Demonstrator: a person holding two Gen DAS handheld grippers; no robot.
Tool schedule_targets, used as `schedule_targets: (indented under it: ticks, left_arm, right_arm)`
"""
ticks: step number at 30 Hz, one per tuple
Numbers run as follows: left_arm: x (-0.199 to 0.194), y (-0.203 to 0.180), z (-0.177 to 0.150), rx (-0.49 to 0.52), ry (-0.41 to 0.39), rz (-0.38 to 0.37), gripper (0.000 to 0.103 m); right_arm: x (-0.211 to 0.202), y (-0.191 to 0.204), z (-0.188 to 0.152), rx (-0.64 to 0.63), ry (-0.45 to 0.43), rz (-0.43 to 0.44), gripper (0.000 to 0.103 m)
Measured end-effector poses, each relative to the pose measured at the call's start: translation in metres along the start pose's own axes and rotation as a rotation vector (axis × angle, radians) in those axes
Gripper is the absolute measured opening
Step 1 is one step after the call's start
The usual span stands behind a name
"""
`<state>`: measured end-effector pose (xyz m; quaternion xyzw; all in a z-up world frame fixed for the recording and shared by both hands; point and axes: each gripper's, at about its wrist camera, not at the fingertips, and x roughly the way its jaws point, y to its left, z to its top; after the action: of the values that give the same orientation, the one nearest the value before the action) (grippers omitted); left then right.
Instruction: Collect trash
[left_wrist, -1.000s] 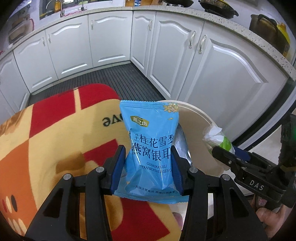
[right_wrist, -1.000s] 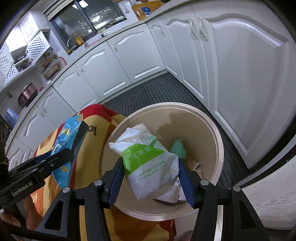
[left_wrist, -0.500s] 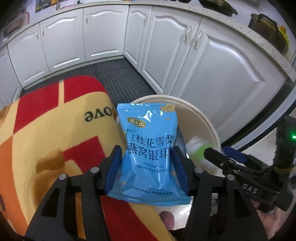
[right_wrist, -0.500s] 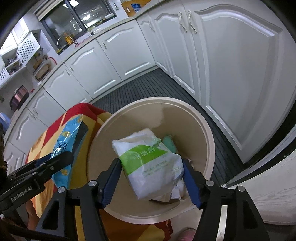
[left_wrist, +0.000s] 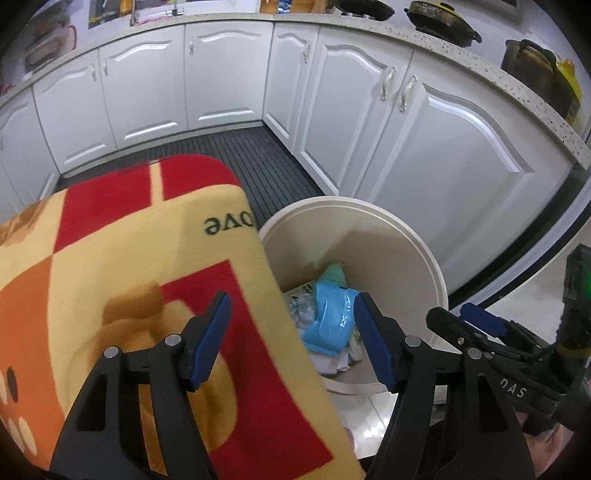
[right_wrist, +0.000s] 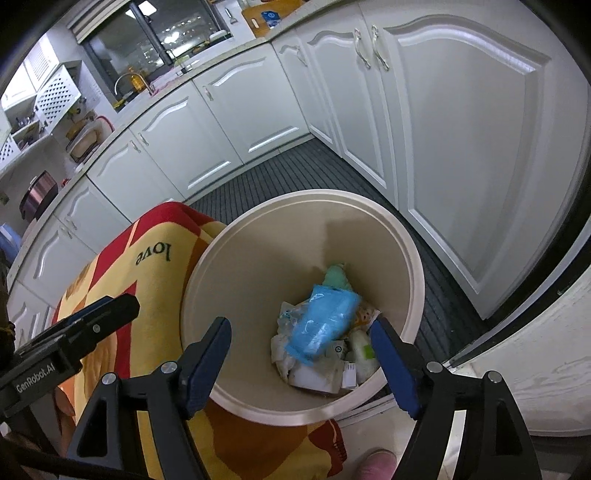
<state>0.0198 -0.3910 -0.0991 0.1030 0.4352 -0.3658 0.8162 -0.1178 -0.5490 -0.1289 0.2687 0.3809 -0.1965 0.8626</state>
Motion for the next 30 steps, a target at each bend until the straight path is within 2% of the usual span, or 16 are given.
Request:
schedule_targets:
  ticks: [11, 23, 27, 30]
  left_arm:
    - [-0.047, 0.006, -0.014, 0.035, -0.103, 0.106, 0.067]
    - [-0.124, 0.011, -0.032, 0.038, -0.285, 0.134, 0.068]
    - [-0.146, 0.013, -0.038, 0.022, -0.333, 0.122, 0.068]
    - [-0.160, 0.013, -0.042, 0.012, -0.369, 0.122, 0.068]
  right_arm:
    - [-0.034, 0.031, -0.008, -0.059, -0.081, 0.009, 0.077]
    - [-0.091, 0.074, -0.017, -0.158, -0.228, -0.023, 0.082]
    - [-0.113, 0.087, -0.022, -0.181, -0.289, -0.028, 0.089]
    - [-0.130, 0.097, -0.024, -0.201, -0.341, -0.035, 0.089]
